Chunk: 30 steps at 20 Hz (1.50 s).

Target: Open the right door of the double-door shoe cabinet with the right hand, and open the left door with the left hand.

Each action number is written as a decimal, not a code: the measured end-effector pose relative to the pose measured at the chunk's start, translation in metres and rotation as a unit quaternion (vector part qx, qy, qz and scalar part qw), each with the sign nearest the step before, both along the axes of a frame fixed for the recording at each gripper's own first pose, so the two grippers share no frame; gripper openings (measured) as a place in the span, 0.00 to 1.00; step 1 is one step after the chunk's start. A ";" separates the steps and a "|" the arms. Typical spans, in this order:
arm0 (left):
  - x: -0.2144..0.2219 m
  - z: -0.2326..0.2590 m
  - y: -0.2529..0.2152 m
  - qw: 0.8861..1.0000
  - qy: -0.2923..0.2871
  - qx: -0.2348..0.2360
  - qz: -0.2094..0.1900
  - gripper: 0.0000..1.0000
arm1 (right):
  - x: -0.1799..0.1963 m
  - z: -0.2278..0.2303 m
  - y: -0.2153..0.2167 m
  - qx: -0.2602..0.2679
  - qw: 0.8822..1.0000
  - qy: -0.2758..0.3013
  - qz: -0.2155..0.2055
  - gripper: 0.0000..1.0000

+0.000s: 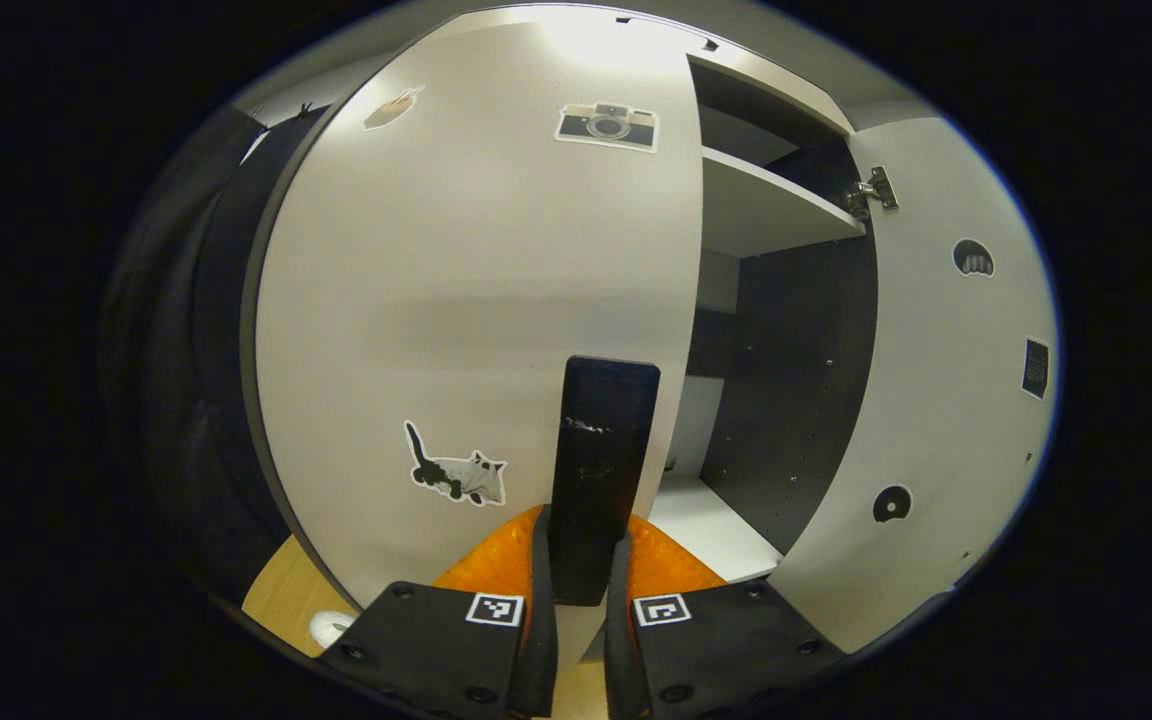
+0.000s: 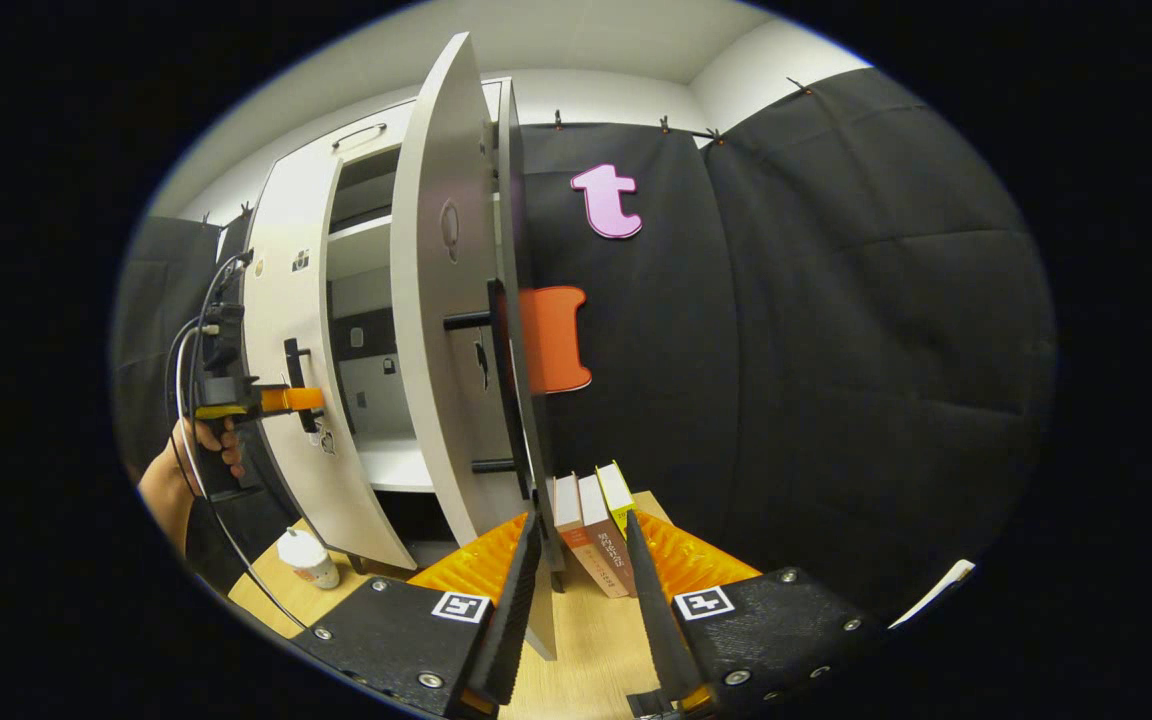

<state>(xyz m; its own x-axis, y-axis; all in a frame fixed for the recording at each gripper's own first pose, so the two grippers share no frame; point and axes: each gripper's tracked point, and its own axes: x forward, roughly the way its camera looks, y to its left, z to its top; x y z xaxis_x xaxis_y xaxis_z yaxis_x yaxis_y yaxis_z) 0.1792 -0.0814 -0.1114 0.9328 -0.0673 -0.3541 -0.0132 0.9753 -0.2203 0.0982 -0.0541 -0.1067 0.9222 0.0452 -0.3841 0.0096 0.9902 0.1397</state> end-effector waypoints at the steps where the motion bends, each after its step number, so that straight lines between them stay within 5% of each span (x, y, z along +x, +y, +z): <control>1: -0.004 0.001 0.001 1.000 -0.002 0.005 0.002 0.26 | 0.000 0.000 0.001 0.000 1.000 -0.001 0.004 0.58; 10: -0.044 0.004 0.024 0.999 0.000 0.001 0.040 0.26 | 0.000 0.001 0.024 0.001 0.998 -0.002 0.068 0.49; 12: -0.045 0.005 0.029 0.999 -0.001 -0.003 0.049 0.26 | 0.000 0.009 0.029 -0.013 0.996 -0.017 0.090 0.58; 14: -0.049 0.005 0.031 0.999 -0.002 0.001 0.053 0.20 | 0.005 0.015 0.037 -0.014 0.993 -0.035 0.113 0.58; 15: -0.051 0.006 0.032 0.998 -0.004 0.004 0.057 0.20 | 0.006 0.017 0.043 -0.009 0.991 -0.041 0.124 0.49; 30: -0.076 0.012 0.061 0.992 -0.019 0.034 0.122 0.16 | 0.018 0.023 0.142 0.024 0.972 -0.043 0.230 0.53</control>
<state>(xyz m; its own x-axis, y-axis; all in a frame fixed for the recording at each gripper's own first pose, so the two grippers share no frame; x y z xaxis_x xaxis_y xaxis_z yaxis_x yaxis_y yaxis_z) 0.1036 -0.0205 -0.0992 0.9309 0.1855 -0.3147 -0.2441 0.9568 -0.1581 0.1166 0.0878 -0.0841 0.8290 0.4763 -0.2931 -0.4464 0.8792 0.1663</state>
